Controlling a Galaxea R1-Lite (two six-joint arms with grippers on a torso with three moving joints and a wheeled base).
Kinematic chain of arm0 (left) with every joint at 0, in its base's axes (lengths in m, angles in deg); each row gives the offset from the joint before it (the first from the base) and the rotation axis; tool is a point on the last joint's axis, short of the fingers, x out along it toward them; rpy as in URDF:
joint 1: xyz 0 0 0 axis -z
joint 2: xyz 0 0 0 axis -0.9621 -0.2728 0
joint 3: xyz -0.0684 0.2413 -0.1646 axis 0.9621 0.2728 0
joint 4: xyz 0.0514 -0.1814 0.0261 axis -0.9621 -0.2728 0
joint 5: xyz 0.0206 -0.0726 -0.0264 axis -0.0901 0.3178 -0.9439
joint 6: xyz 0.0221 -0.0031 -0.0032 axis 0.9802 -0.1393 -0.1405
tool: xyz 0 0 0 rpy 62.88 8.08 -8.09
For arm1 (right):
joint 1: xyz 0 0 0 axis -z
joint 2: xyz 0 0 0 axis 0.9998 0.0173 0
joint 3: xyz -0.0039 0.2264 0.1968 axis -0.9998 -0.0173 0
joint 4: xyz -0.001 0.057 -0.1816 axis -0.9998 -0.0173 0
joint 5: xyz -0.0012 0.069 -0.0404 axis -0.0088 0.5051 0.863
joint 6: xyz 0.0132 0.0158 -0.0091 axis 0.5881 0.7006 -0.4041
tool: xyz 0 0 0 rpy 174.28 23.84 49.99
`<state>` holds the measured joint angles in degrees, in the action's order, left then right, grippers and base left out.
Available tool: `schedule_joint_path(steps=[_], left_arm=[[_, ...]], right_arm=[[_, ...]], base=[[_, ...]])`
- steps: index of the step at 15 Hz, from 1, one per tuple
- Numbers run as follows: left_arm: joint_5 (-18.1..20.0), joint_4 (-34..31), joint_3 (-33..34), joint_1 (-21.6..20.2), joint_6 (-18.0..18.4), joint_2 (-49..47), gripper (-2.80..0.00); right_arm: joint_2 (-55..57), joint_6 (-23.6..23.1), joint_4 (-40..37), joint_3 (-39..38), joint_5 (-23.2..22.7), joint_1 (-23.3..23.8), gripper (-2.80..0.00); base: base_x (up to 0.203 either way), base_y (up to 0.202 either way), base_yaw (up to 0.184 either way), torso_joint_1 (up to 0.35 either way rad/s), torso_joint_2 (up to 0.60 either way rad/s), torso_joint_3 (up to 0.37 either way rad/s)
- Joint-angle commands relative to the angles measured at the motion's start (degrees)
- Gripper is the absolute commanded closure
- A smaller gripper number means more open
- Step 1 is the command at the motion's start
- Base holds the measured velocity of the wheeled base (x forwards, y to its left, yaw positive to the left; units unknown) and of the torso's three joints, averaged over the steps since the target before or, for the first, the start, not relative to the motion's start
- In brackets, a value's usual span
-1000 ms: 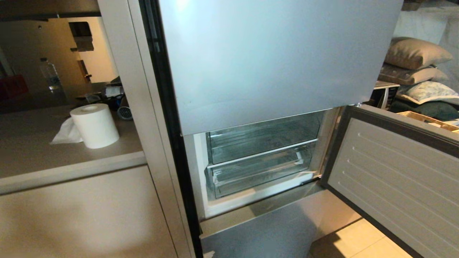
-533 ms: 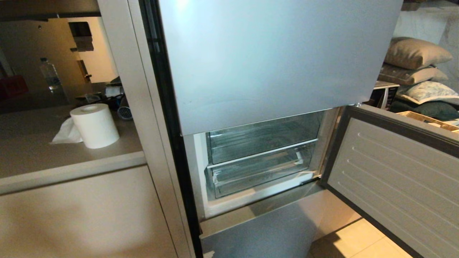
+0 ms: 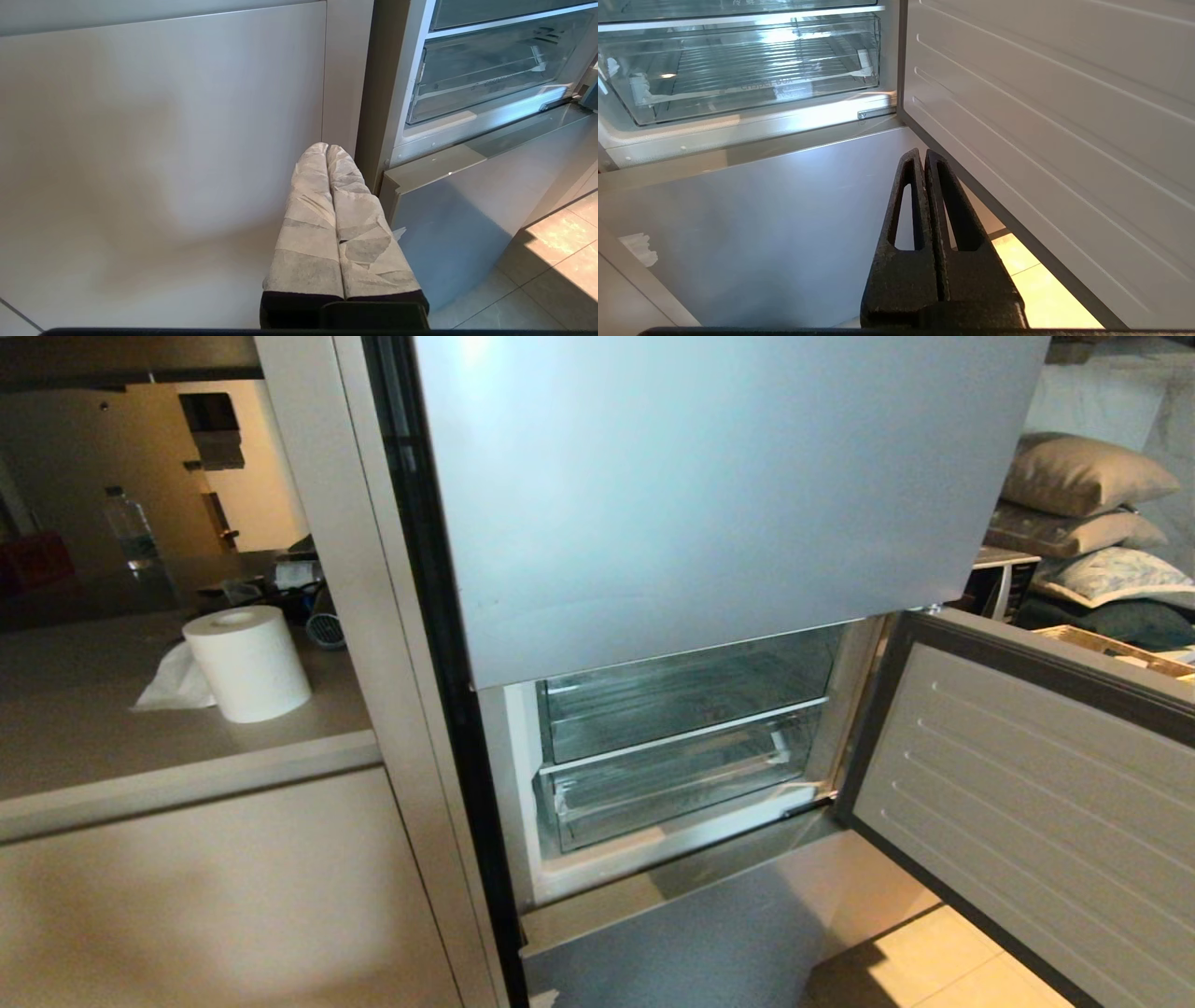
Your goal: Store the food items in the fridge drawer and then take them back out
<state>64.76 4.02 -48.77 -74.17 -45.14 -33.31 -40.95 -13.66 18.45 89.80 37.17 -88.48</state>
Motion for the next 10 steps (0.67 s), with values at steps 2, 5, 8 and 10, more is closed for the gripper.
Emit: schedule_joint_path(steps=[2,5,8,10], left_arm=[[-0.01,0.04,0.09,0.0,0.02,-0.06,0.0],[-0.01,-0.04,0.09,0.0,0.02,0.01,0.0],[-0.01,0.04,0.09,0.0,0.02,-0.05,0.0],[-0.01,0.04,0.09,0.0,-0.06,-0.06,0.0]], right_arm=[[-0.05,0.02,0.05,0.0,-0.03,0.0,0.0],[-0.05,-0.06,0.05,0.0,-0.1,0.0,0.0],[-0.05,0.02,0.05,0.0,-0.12,0.0,0.0],[-0.05,0.11,0.05,0.0,-0.12,0.0,0.0]], base=[[0.0,0.0,0.0,0.0,0.0,0.0],[-0.021,0.0,0.001,0.004,0.0,0.001],[-0.179,0.0,0.002,0.005,0.0,0.005],[-0.195,0.0,0.003,-0.002,0.0,-0.002]])
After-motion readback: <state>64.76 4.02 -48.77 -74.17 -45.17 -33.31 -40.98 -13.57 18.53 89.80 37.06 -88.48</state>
